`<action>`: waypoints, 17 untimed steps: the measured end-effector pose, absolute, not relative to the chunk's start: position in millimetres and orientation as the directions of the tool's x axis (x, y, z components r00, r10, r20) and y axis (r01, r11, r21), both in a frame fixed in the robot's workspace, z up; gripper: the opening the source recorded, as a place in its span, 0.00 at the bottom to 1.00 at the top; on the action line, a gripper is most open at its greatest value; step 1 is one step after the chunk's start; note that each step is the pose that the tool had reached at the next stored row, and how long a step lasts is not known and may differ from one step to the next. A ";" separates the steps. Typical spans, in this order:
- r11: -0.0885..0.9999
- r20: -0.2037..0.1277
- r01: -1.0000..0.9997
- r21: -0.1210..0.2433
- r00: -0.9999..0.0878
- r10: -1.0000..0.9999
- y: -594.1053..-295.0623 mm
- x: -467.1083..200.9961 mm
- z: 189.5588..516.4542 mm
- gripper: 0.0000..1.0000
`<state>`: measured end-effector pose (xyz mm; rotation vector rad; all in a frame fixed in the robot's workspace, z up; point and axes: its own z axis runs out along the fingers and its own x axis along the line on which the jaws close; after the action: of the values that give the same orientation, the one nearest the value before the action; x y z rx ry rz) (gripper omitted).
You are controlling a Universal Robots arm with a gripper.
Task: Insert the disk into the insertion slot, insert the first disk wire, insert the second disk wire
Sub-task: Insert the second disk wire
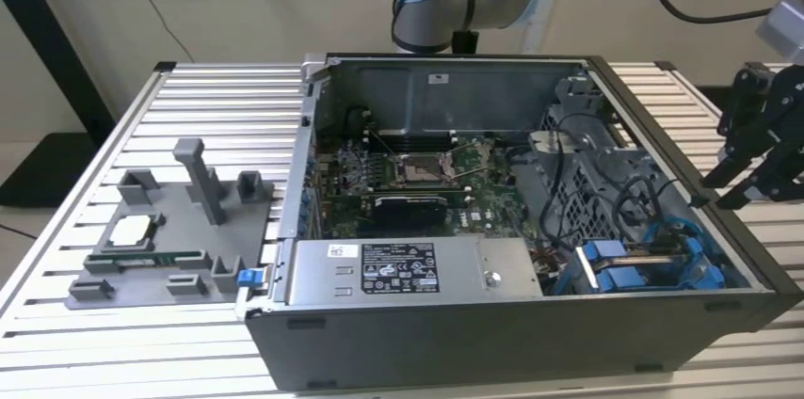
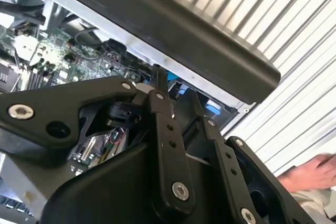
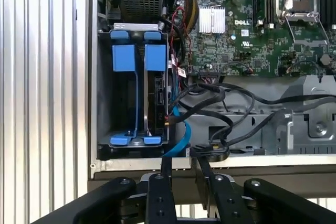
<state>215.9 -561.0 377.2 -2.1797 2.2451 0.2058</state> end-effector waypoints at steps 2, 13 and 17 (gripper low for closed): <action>0.024 -0.104 -0.996 0.092 -0.034 -0.994 -560.9 217.2 376.3 1.00; 0.022 -0.122 -0.992 0.126 -0.038 -0.992 -560.8 221.1 370.3 1.00; 0.022 -0.126 -0.990 0.138 -0.039 -0.991 -560.9 222.6 367.6 1.00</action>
<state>222.6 -560.9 367.6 -2.1810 2.2490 0.2955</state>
